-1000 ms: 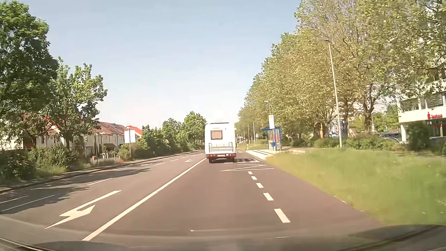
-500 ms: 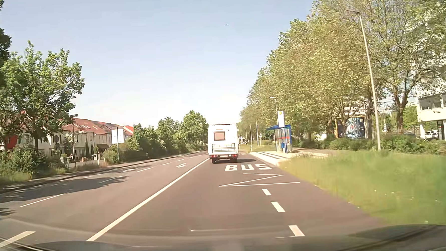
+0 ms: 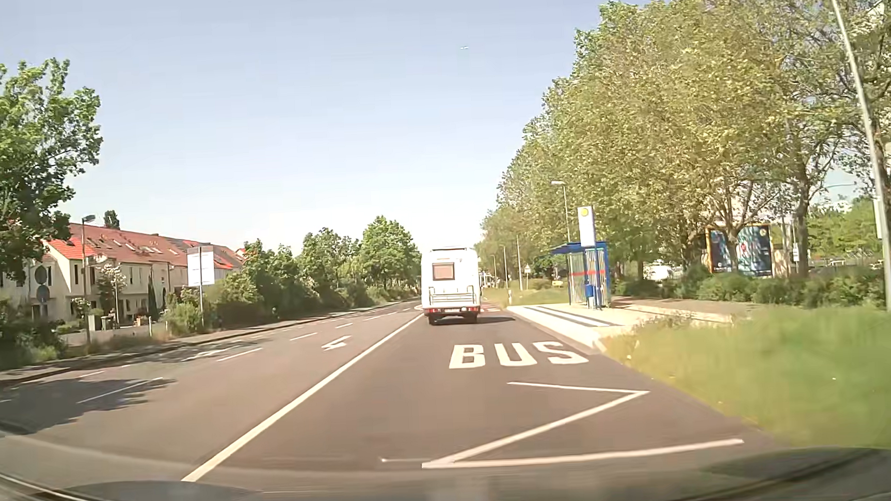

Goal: Follow the waypoints while adhering to traffic rules and regulations

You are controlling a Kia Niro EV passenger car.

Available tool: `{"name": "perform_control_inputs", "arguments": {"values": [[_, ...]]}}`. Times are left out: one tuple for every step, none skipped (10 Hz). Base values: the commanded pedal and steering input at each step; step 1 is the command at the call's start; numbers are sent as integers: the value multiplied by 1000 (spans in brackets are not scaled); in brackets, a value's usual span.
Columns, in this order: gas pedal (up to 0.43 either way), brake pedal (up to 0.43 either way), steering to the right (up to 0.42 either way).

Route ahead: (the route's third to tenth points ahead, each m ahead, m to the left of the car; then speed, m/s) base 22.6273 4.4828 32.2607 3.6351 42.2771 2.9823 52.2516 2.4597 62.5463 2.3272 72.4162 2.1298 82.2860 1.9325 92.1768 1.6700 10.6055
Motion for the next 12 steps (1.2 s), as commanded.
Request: {"name": "perform_control_inputs", "arguments": {"values": [[118,0,-2],[118,0,-2],[110,0,-2],[110,0,-2],[110,0,-1],[110,0,0],[110,0,0],[110,0,0],[110,0,0],[118,0,0],[118,0,1],[118,0,3]]}}
